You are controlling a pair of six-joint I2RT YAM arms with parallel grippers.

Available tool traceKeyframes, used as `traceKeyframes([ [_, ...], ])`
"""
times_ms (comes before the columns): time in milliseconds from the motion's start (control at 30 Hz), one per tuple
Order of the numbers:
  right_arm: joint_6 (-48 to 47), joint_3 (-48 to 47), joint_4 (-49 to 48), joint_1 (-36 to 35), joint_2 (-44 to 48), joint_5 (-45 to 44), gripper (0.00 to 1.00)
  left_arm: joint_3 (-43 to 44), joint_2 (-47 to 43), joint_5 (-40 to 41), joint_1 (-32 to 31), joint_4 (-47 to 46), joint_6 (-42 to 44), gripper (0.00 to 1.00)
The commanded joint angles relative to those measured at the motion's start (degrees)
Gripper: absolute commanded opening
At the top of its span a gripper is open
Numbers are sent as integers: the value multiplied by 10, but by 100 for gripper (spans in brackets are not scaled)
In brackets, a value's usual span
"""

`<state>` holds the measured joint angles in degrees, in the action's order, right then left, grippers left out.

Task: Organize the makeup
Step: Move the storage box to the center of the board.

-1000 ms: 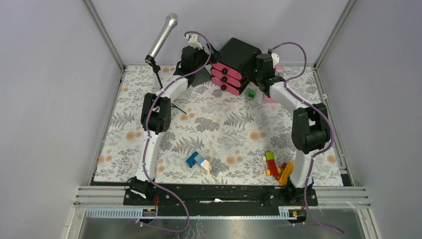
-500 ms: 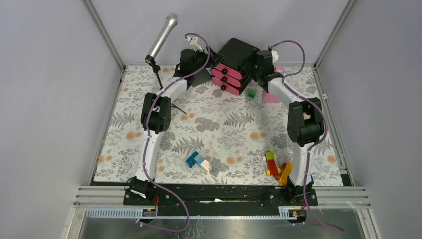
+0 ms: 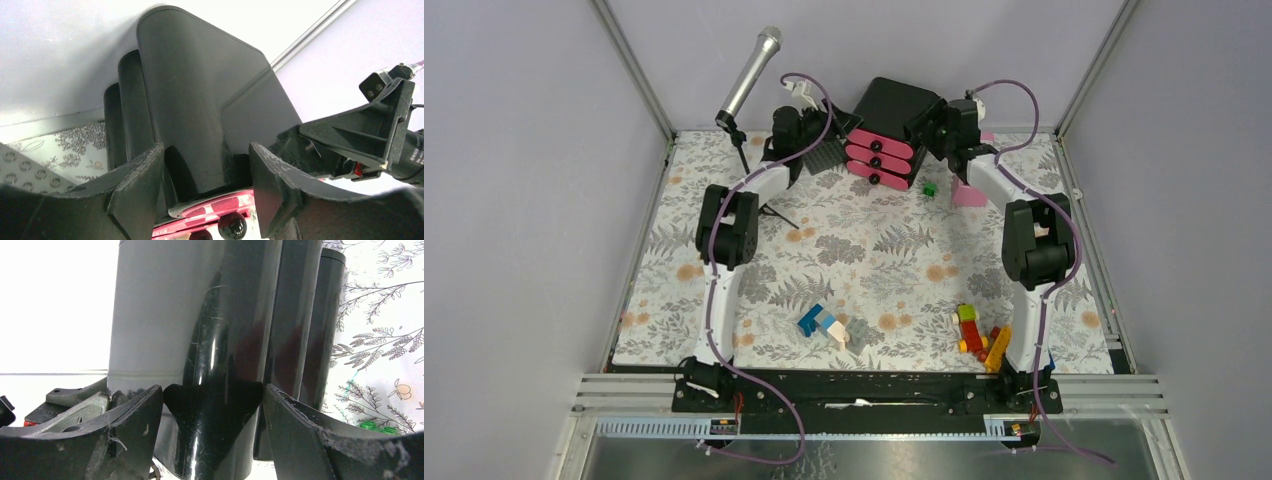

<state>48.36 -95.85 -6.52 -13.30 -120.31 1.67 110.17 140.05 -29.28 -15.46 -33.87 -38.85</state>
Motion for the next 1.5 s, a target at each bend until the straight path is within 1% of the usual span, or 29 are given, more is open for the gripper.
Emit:
traceKeyframes([
  [0,-6,30,-31,-8,0,34,61,-62,-65,-132,-41,29,7,57],
  [133,-11,69,-40,-9,30,43,53,-101,-98,-132,-52,39,8,57],
  [233,-14,100,-47,-10,59,53,51,-128,-121,-129,-61,46,9,57],
  [467,-47,157,-29,-37,135,40,51,-217,-199,-81,-96,53,37,65],
  [633,-49,243,-37,-61,207,16,51,-274,-250,-61,-116,68,37,65],
  [933,-49,382,-32,-110,361,-14,52,-441,-392,11,-165,73,50,65],
  [1000,-50,410,-25,-121,397,-34,52,-474,-434,33,-178,85,57,65],
  [1200,-47,484,-4,-147,493,-53,52,-555,-540,111,-236,151,92,65],
  [1300,-52,499,8,-150,513,-46,53,-598,-588,147,-262,167,91,65],
  [1467,-71,492,13,-151,489,-7,53,-662,-652,169,-288,172,74,66],
])
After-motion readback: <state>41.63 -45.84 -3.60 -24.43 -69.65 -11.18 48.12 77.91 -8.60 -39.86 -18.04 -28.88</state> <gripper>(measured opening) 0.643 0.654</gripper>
